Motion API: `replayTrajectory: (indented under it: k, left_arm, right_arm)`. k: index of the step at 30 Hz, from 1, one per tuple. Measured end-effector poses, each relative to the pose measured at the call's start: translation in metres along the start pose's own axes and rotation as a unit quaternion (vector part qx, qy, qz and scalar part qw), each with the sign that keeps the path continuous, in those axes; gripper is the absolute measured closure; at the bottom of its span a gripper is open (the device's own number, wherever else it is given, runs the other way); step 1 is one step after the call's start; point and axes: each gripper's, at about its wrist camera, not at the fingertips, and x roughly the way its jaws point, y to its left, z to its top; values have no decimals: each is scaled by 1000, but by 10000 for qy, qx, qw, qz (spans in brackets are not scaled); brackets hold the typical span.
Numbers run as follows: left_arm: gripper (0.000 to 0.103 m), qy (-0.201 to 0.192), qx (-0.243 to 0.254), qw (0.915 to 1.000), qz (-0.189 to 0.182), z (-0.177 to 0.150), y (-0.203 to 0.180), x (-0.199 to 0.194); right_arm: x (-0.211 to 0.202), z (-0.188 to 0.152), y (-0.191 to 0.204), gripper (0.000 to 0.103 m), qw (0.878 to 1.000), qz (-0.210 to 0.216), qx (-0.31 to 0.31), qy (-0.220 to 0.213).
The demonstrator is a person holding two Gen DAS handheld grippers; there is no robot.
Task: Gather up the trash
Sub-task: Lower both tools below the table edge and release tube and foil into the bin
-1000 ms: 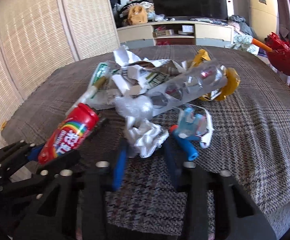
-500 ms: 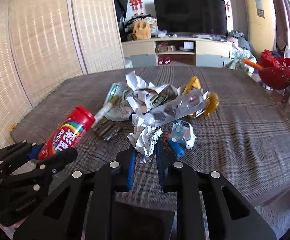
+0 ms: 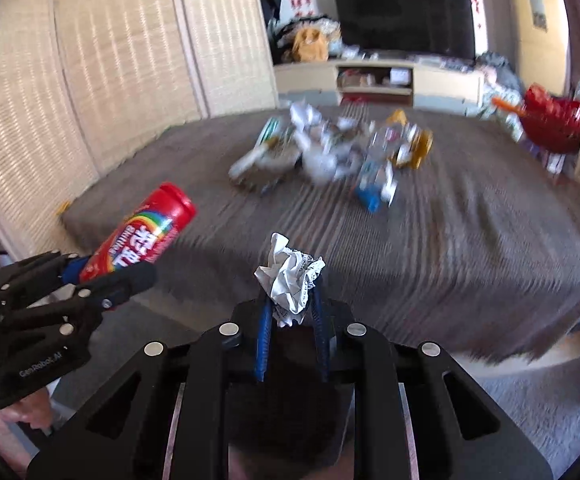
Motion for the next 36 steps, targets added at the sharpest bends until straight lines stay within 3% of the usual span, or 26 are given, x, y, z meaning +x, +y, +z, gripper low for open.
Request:
replayTrajectory:
  k: [7,13,20,28,31,33,34,36]
  left_arm:
    - [71,667,-132,9977,-25,-45,-5,32]
    - [72,1243,-224,9919,-114,-73,-7,72]
    - [71,1739,-330,9838,-267,-89,-4,111]
    - [71,1961,-331,9795,-317,-91,-2,132]
    - [71,2058,-320,9777,-274,-92,-1,139]
    - [66,2066,-359,9773,-294,-89,0,142]
    - [58,2049,-378,9776,-310,-88,3,141]
    - [53,1984,-374,9789,-308,-85,10,134]
  right_arm:
    - [34,-37,-17,82,9970,-28,399,656]
    - [61,-57,-26,82,9936,-112,591,956]
    - [96,-68,-36,82,9877,-58,806,1341]
    - [116,-67,-43,79,9834,41,1006,1508]
    - [118,-66,-45,73,9830,-2,1058,1498]
    - [117,-65,-47,51,9827,8,1129,1471]
    - [116,-64,-48,49,9827,6,1158,1444]
    - [114,-62,-49,48,9828,-13,1175,1424]
